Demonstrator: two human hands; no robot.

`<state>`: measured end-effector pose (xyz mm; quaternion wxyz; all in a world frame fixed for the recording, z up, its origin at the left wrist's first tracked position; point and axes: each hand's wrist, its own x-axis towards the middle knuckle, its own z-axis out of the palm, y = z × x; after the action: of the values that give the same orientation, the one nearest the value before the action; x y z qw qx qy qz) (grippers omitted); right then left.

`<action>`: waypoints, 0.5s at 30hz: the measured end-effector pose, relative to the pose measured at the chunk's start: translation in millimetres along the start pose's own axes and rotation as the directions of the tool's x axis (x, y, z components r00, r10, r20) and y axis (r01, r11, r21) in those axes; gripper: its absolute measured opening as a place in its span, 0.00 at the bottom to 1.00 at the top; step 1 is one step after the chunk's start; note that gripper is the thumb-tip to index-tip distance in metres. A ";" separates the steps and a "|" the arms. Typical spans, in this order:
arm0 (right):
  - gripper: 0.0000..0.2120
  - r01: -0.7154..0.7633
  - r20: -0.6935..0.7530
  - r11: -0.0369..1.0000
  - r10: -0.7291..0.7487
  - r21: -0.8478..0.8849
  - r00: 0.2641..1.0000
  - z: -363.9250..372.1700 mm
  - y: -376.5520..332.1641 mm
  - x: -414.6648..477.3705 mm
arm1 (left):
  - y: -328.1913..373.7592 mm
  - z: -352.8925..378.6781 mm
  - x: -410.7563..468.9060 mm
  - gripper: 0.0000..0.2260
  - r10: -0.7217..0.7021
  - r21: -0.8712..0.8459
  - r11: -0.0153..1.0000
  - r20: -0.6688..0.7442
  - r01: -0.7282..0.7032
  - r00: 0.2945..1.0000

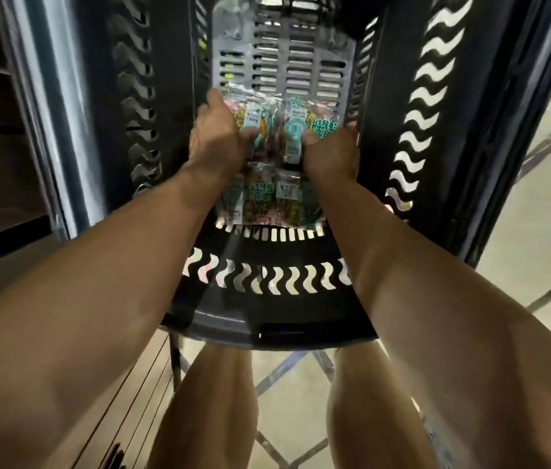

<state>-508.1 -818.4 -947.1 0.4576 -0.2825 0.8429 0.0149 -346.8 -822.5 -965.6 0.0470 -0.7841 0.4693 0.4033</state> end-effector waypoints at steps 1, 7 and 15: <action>0.31 -0.008 -0.017 1.000 0.009 0.006 1.000 3.9 1.3 3.0 | -1.6 2.3 3.3 0.34 -0.020 -0.018 1.000 -0.019 0.020 1.000; 0.27 -0.009 -0.112 0.999 0.014 0.041 0.994 10.9 7.2 -1.4 | -4.9 3.0 -5.4 0.31 -0.022 -0.052 0.999 -0.107 0.016 0.994; 0.25 0.053 -0.085 0.984 -0.039 0.173 0.996 1.5 -2.5 -13.8 | 2.4 -3.0 -15.1 0.26 -0.116 -0.197 0.976 -0.096 0.096 0.989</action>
<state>-499.9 -813.6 -936.6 0.4464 -0.2609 0.8521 -0.0811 -350.4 -814.7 -952.6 -0.0327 -0.8295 0.3875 0.4009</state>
